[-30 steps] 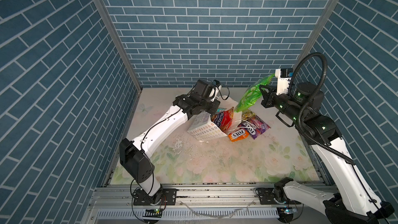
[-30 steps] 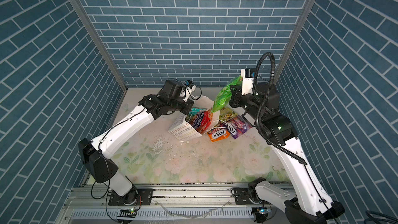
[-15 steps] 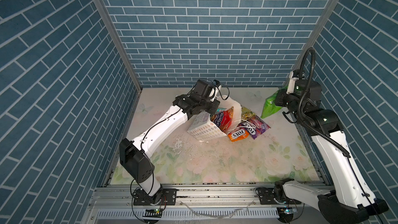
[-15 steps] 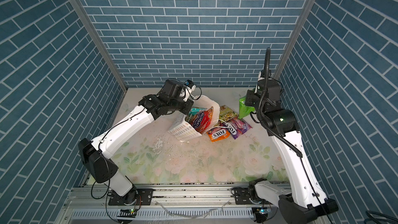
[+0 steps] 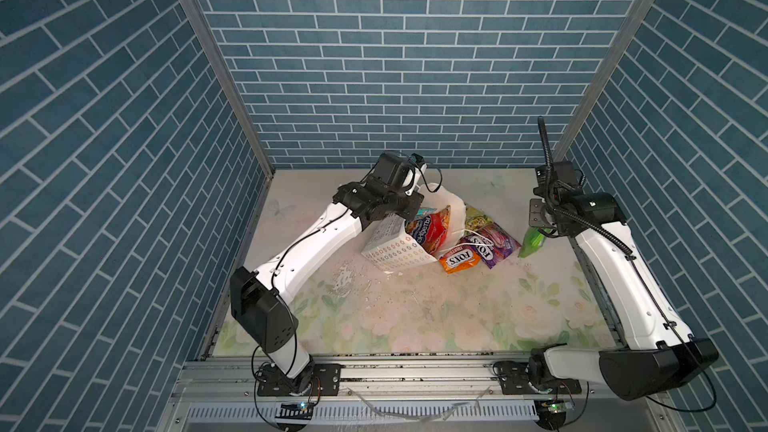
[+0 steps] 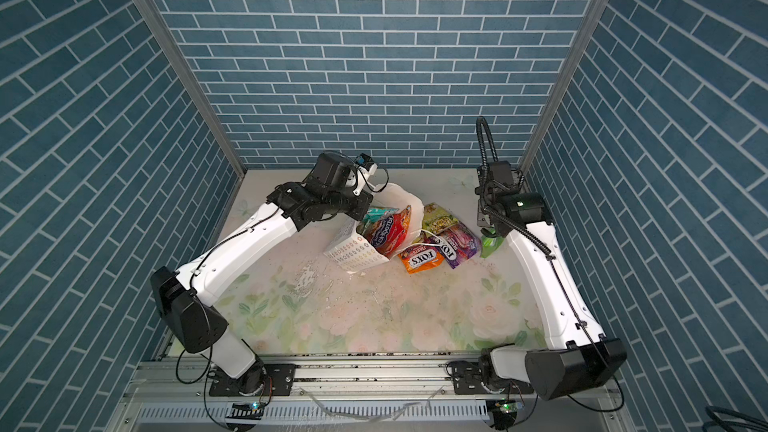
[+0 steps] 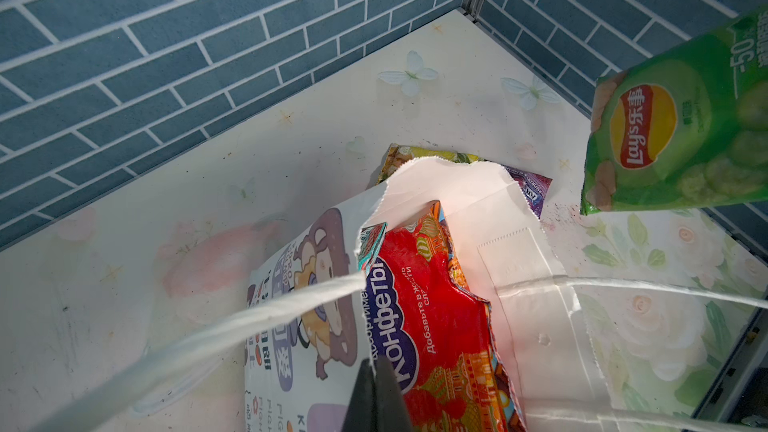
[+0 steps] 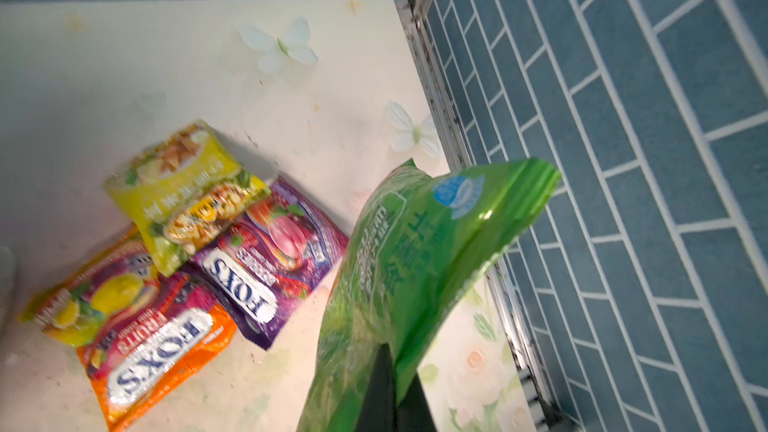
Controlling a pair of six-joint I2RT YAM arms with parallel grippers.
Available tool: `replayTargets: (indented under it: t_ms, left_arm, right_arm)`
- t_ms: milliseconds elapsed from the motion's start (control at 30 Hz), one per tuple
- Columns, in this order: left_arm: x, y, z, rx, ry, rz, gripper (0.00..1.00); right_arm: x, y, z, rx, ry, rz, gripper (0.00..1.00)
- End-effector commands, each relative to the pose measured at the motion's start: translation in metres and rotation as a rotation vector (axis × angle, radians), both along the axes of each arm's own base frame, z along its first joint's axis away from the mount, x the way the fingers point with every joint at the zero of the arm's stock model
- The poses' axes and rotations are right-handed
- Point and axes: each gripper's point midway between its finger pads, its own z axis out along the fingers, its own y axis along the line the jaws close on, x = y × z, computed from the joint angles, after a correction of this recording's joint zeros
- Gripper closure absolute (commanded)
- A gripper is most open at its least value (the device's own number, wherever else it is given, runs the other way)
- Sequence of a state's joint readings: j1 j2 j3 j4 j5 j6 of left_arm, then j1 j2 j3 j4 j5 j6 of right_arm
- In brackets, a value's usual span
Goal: Take the snacks out of the paper bag
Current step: 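Carry the green packet away from the bag with the right gripper, then lower the green packet onto the table and open the right gripper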
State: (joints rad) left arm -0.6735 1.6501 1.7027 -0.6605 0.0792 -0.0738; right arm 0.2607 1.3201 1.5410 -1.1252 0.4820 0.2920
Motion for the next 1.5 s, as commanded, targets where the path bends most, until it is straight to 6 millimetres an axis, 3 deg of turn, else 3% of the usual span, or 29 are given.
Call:
replayTargets:
  t_ms: [0,167,333,633,933,1100,1300,1467]
  left_arm:
    - [0.003,0.001,0.007,-0.007,-0.022,-0.008,1.0]
    - [0.003,-0.001,0.008,-0.009,-0.022,-0.016,1.0]
    - [0.004,-0.001,0.007,-0.007,-0.021,-0.016,1.0]
    - [0.006,0.0,0.007,-0.003,-0.021,-0.01,1.0]
    - [0.008,-0.001,0.007,0.006,-0.02,-0.005,1.0]
    - [0.008,0.003,0.007,0.023,-0.026,0.003,1.0]
    - [0.008,0.005,0.003,0.038,-0.02,0.009,1.0]
    - [0.008,0.007,0.003,0.044,-0.024,0.015,1.0]
  right_arm:
    - [-0.03,-0.019,-0.009,-0.07,0.144,-0.076,1.0]
    - [-0.053,-0.03,-0.03,-0.146,0.334,-0.116,1.0]
    - [-0.057,-0.026,-0.053,-0.147,0.44,-0.106,1.0]
    - [-0.028,0.009,-0.106,-0.013,0.545,-0.026,1.0]
    - [-0.006,0.052,-0.131,0.206,0.516,0.066,1.0]
    - [-0.001,0.061,-0.142,0.249,0.514,0.076,0.99]
    - [0.004,0.071,-0.157,0.306,0.526,0.072,0.86]
    - [0.011,0.08,-0.156,0.357,0.492,0.084,0.76]
